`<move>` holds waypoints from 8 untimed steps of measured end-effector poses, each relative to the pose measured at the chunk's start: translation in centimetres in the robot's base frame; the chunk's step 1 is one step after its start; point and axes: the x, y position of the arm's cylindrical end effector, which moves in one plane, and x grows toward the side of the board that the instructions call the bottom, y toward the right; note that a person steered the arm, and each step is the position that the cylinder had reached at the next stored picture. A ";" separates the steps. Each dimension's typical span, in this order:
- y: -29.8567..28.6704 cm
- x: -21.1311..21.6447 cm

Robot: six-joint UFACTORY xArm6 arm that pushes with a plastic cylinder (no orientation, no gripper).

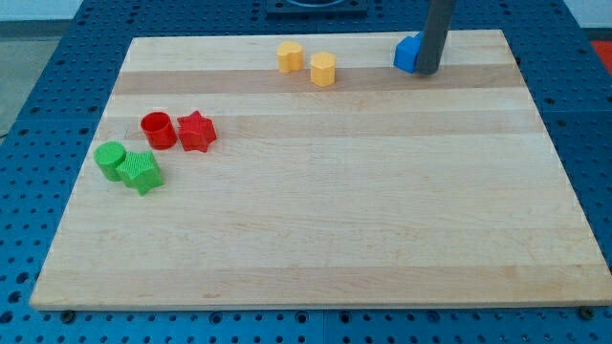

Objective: Slide blue cube to the center

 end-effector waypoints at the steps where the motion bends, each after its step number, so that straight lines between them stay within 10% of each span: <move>1: 5.1 -0.1; 6: 1.6 -5.2; 8: -13.4 4.1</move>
